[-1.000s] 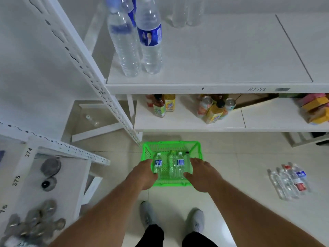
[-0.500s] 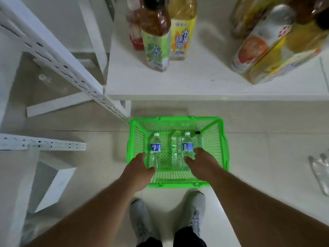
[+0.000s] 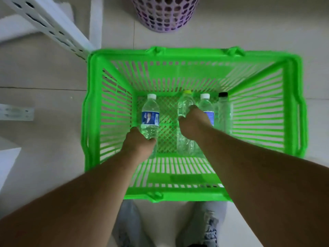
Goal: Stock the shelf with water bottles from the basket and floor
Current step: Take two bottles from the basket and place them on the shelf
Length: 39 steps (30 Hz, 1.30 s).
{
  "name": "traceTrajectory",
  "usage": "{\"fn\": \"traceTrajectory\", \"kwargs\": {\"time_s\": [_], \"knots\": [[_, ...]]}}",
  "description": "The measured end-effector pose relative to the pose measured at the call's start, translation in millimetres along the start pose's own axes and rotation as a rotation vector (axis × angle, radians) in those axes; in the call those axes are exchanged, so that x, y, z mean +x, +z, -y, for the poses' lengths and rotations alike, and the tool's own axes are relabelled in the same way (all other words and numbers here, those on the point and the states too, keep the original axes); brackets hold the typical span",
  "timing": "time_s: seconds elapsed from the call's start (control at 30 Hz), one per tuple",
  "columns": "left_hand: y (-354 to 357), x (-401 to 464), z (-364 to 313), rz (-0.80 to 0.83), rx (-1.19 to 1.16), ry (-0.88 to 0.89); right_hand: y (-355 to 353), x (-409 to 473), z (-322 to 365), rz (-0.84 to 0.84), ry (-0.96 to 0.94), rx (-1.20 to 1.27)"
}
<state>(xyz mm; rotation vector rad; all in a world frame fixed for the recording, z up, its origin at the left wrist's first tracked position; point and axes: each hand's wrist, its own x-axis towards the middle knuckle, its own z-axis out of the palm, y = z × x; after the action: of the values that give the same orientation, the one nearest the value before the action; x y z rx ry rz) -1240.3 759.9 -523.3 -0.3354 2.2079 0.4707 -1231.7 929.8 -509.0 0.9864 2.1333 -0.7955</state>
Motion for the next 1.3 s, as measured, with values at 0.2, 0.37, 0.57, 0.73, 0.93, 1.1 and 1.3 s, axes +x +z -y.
{"fn": "traceTrajectory", "kwargs": {"time_s": [0.2, 0.37, 0.57, 0.73, 0.93, 1.1, 1.3], "knots": [[17.3, 25.5, 4.8, 0.017, -0.029, 0.017, 23.3, 16.9, -0.6, -0.156, -0.058, -0.007], [22.3, 40.4, 8.1, 0.082, -0.04, -0.013, 35.0, 42.8, 10.5, 0.075, 0.073, 0.173], [20.0, 47.8, 10.6, 0.103, -0.141, -0.081, 43.9, 58.9, 10.7, 0.116, 0.1, 0.385], [0.5, 5.7, 2.8, 0.083, -0.215, -0.041, 13.3, 23.3, 7.0, 0.031, -0.008, 0.442], [-57.8, -96.1, -20.1, 0.008, -0.374, 0.059, -78.4, -73.0, 22.2, -0.036, -0.112, 0.397], [-147.1, -223.1, -57.9, -0.027, -0.476, 0.168, -176.5, -192.0, 46.1, -0.099, -0.246, 0.444], [-256.6, -378.5, -81.3, -0.012, -0.482, 0.327, -289.2, -364.4, 75.7, -0.249, -0.384, 0.514]]}}
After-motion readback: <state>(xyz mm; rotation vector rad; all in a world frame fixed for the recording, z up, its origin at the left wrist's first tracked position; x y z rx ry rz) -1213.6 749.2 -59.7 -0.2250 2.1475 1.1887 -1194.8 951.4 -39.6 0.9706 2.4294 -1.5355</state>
